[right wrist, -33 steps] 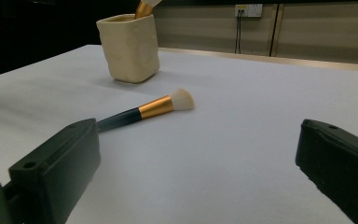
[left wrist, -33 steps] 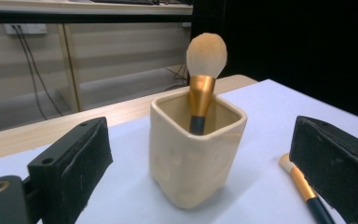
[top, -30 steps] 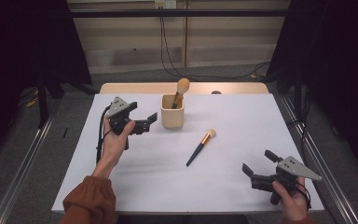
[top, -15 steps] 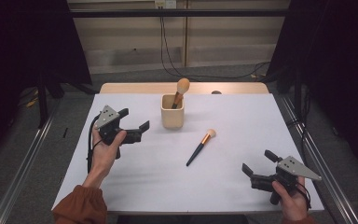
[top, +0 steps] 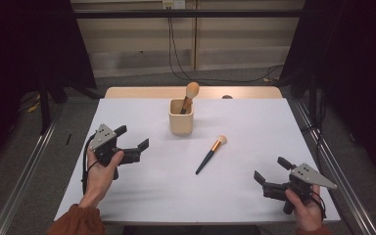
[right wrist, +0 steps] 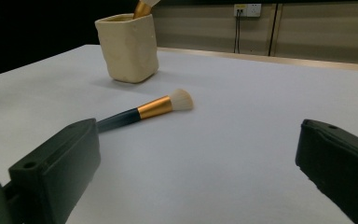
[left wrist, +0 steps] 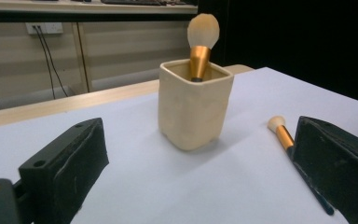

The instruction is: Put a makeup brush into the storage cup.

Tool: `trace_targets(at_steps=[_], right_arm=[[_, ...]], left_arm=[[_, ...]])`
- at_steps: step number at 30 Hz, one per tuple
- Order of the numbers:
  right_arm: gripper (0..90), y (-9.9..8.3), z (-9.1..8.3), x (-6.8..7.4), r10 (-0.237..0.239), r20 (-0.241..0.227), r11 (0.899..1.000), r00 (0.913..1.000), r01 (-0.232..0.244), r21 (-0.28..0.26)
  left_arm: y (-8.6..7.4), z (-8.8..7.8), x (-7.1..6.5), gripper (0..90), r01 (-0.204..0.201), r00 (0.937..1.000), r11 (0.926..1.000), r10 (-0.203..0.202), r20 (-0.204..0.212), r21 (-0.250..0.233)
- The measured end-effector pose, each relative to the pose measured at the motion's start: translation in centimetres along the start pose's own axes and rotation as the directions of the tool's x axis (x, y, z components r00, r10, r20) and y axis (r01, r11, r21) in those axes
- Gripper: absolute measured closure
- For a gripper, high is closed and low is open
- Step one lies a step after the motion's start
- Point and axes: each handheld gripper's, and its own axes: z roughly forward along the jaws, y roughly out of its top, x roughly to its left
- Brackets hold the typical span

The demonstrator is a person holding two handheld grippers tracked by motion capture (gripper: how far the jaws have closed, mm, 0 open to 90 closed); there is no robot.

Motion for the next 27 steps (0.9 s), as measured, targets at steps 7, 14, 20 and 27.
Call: trace_targets(at_steps=[7, 14, 20, 27], right_arm=[[0.0, 0.0, 0.2, 0.1, 0.000, 0.003, 1.000, 1.0000, 0.000, 0.005], [0.0, -0.1, 0.1, 0.1, 0.000, 0.007, 1.000, 1.0000, 0.000, 0.006], [0.0, -0.1, 0.0, 0.1, 0.002, 0.008, 1.000, 1.0000, -0.002, 0.004], [0.0, -0.1, -0.3, 0.0, 0.008, 0.013, 1.000, 0.9999, -0.008, 0.002]], left_arm=[[-1.3, -1.6, -0.2, 2.7, -0.008, 1.0000, 0.9999, 0.008, -0.005, -0.008], [-2.2, -2.9, -0.2, 2.7, -0.004, 0.9996, 0.9999, 0.004, -0.027, -0.011], [-2.7, -4.0, -0.4, 1.4, 0.009, 0.9992, 0.9999, -0.009, -0.039, -0.012], [-4.1, -5.1, 0.2, 1.4, 0.012, 0.9988, 0.9998, -0.011, -0.048, 0.018]])
